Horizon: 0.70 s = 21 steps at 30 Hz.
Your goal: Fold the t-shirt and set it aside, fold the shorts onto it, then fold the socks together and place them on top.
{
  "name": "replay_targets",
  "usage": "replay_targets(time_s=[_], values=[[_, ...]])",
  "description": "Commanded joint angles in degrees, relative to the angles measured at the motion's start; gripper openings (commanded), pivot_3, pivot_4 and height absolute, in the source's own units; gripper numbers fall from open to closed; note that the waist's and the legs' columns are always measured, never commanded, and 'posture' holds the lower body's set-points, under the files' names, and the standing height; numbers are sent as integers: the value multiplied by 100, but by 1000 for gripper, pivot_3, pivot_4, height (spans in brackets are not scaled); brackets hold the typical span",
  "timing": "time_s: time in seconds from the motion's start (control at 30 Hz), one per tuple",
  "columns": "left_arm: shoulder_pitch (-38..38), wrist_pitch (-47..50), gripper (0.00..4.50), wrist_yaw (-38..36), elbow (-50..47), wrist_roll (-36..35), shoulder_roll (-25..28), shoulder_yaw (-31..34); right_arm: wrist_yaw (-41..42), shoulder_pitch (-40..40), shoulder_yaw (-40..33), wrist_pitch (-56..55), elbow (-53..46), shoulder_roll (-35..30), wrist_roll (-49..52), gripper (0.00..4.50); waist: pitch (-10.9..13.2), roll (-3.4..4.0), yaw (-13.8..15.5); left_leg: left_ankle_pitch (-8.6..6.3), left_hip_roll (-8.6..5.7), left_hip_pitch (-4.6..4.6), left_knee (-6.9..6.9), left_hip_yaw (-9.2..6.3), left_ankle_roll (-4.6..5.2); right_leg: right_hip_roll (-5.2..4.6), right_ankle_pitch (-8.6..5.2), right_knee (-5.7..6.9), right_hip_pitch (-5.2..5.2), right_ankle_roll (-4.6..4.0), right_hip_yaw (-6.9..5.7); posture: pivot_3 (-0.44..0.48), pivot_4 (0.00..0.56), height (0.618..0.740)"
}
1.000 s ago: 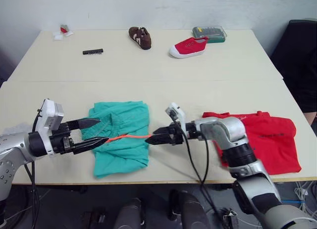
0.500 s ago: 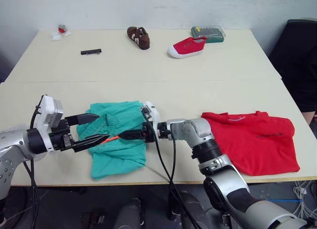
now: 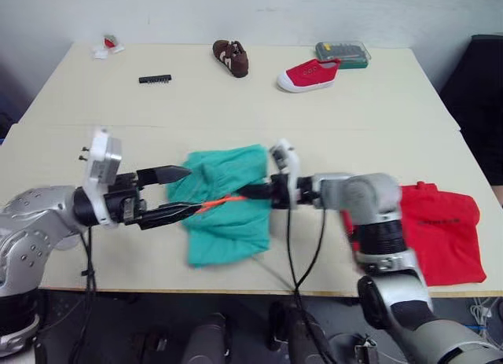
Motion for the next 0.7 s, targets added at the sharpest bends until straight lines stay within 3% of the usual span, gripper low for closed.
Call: replay_targets(time_s=[0.03,0.23,0.37,0.5,0.7], values=[[-439,98,4500,-35,-197,-300,-192,-318,12,-167,-1060,1191,-1247,-847,774,20,1,2,21,0,0,-5,0,-1,1,2,0,-5,-1,0,-3,0,150,740],[-885,-62,4500,-214,85,-39,-446,-797,510,711,-1876,1395,-1533,-3670,1826,20,3,4,75,-11,-1,-27,5,3,23,10,0,-42,-2,1,-13,0,150,740],[-1098,-217,4500,-412,367,188,-526,-990,1113,1804,-2320,1174,-1325,-5040,1761,20,5,6,113,-15,3,-28,6,26,30,14,3,-52,-2,7,-10,0,150,740],[-1304,-333,4500,-574,551,361,-617,-1138,1554,3073,-2496,210,-871,-5651,1187,20,7,2,153,-14,8,-27,32,34,31,17,9,-65,2,17,-8,0,150,740],[-1501,-480,4500,-672,706,601,-701,-1243,1596,4234,-2370,-1684,512,-5743,-141,20,7,4,172,-24,7,-43,79,36,54,13,46,-66,3,34,7,0,150,740]])
